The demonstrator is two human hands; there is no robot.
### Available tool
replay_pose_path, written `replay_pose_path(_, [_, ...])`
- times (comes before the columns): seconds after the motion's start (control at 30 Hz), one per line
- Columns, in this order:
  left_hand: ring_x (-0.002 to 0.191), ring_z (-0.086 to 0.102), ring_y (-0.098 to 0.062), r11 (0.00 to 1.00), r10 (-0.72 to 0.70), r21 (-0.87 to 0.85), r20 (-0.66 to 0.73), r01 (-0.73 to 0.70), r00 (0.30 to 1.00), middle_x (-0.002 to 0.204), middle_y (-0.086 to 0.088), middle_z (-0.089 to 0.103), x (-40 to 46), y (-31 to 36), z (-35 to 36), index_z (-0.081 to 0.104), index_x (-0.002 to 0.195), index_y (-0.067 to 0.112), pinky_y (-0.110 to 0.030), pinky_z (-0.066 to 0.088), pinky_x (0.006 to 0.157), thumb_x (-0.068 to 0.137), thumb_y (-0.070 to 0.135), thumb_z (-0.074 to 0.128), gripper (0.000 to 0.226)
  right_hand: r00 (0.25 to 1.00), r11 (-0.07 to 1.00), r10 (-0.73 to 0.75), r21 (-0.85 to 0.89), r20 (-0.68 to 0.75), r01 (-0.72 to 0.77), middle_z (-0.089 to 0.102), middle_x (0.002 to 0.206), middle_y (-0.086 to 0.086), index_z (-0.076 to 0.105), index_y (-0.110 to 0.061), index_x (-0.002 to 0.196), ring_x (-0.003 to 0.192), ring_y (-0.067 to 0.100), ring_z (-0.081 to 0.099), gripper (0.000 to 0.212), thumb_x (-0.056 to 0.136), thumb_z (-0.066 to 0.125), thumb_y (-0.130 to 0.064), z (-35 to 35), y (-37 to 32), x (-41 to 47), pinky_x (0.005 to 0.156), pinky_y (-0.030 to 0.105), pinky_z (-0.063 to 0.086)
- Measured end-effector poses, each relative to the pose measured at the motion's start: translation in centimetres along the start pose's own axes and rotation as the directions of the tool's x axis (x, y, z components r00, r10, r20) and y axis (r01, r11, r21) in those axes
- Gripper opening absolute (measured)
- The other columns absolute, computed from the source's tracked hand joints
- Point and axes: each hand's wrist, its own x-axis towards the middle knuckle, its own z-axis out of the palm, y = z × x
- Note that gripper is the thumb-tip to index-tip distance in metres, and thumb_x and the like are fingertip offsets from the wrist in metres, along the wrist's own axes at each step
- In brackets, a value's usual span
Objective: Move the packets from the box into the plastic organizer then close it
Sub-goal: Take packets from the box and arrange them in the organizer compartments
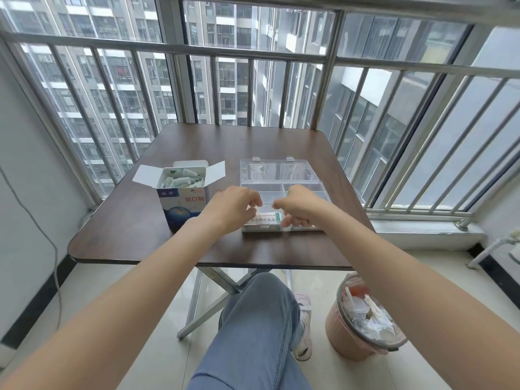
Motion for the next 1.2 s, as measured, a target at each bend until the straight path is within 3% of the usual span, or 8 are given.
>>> replay_pose_path(0.13, [0.068, 0.045, -0.007, 0.982, 0.077, -0.146, -0.288, -0.123, 0.955, 0.09, 0.012, 0.057, -2.2, 0.0, -1.5, 0.066, 0.099, 0.018, -0.033, 0.049, 0.073, 0.087, 0.017, 0.055, 0.016, 0.983, 0.989, -0.137, -0.067, -0.124, 0.129, 0.066, 0.071, 0.014, 0.056, 0.0, 0.092, 0.046, 0.014, 0.058, 0.017, 0.09, 0.046, -0.013, -0.4, -1.0, -0.4, 0.041, 0.019, 0.04])
replay_pose_path(0.2, [0.065, 0.044, -0.009, 0.984, 0.076, -0.113, -0.446, -0.14, 0.892, 0.088, 0.012, 0.057, -3.4, -0.4, -2.6, 0.066, 0.097, 0.017, -0.031, 0.046, 0.065, 0.085, 0.015, 0.058, 0.014, 0.942, 0.959, -0.278, -0.104, -0.186, 0.262, 0.07, 0.083, 0.014, 0.066, 0.002, 0.098, 0.067, 0.021, 0.064, 0.024, 0.089, 0.048, -0.012, -0.1, -2.2, -0.8, 0.058, 0.028, 0.052])
replay_pose_path(0.27, [0.075, 0.05, -0.014, 0.994, 0.025, -0.076, -0.517, -0.075, 0.856, 0.096, 0.008, 0.061, -4.0, -1.8, -3.4, 0.064, 0.102, 0.016, -0.031, 0.045, 0.066, 0.082, 0.015, 0.06, 0.02, 0.87, 0.908, -0.416, -0.162, -0.264, 0.385, 0.071, 0.099, 0.014, 0.07, 0.0, 0.102, 0.091, 0.025, 0.064, 0.026, 0.089, 0.049, -0.01, 0.3, -3.4, -1.3, 0.08, 0.031, 0.048])
replay_pose_path(0.43, [0.124, 0.041, -0.027, 0.989, -0.13, 0.024, -0.311, 0.144, 0.942, 0.133, -0.007, 0.051, -4.5, -7.4, -5.4, 0.045, 0.135, 0.014, -0.039, 0.035, 0.1, 0.077, 0.033, 0.071, 0.066, 0.712, 0.773, -0.635, -0.244, -0.3, 0.586, 0.066, 0.112, 0.009, 0.066, -0.005, 0.114, 0.101, 0.02, 0.059, 0.027, 0.093, 0.05, -0.009, 2.1, -6.6, -1.0, 0.084, 0.018, 0.037])
replay_pose_path(0.57, [0.137, 0.028, -0.022, 0.968, -0.209, 0.133, -0.055, 0.215, 0.976, 0.15, -0.004, 0.034, -4.3, -10.4, -7.4, 0.026, 0.148, 0.016, -0.033, 0.025, 0.108, 0.072, 0.044, 0.076, 0.095, 0.679, 0.701, -0.708, -0.312, -0.194, 0.642, 0.066, 0.108, 0.009, 0.067, -0.008, 0.111, 0.099, 0.021, 0.06, 0.024, 0.092, 0.052, -0.008, 3.8, -9.1, 0.6, 0.089, 0.026, 0.043])
replay_pose_path(0.73, [0.125, 0.044, -0.021, 0.976, -0.191, 0.105, -0.006, 0.191, 0.982, 0.139, -0.003, 0.047, -3.6, -11.6, -8.4, 0.043, 0.139, 0.017, -0.027, 0.033, 0.097, 0.072, 0.033, 0.08, 0.078, 0.716, 0.674, -0.695, -0.407, -0.066, 0.616, 0.068, 0.106, 0.006, 0.071, -0.012, 0.105, 0.096, 0.021, 0.062, 0.018, 0.09, 0.06, -0.013, 6.0, -11.3, 2.8, 0.086, 0.031, 0.049])
replay_pose_path(0.83, [0.123, 0.045, -0.019, 0.981, -0.189, 0.036, -0.045, 0.19, 0.981, 0.135, -0.001, 0.051, -3.7, -12.0, -8.3, 0.048, 0.135, 0.019, -0.024, 0.032, 0.092, 0.068, 0.029, 0.083, 0.076, 0.722, 0.666, -0.687, -0.465, -0.077, 0.584, 0.068, 0.1, 0.005, 0.073, -0.016, 0.097, 0.093, 0.025, 0.063, 0.014, 0.089, 0.062, -0.02, 7.0, -12.1, 3.7, 0.084, 0.037, 0.05])
replay_pose_path(1.2, [0.116, 0.05, -0.02, 0.983, -0.171, -0.078, -0.068, 0.165, 0.983, 0.126, -0.003, 0.056, -3.7, -12.9, -8.0, 0.052, 0.13, 0.017, -0.023, 0.034, 0.089, 0.064, 0.024, 0.085, 0.074, 0.684, 0.571, -0.727, -0.601, -0.054, 0.56, 0.062, 0.103, 0.002, 0.065, -0.015, 0.098, 0.098, 0.023, 0.056, 0.014, 0.091, 0.058, -0.024, 8.2, -13.2, 5.2, 0.078, 0.032, 0.037])
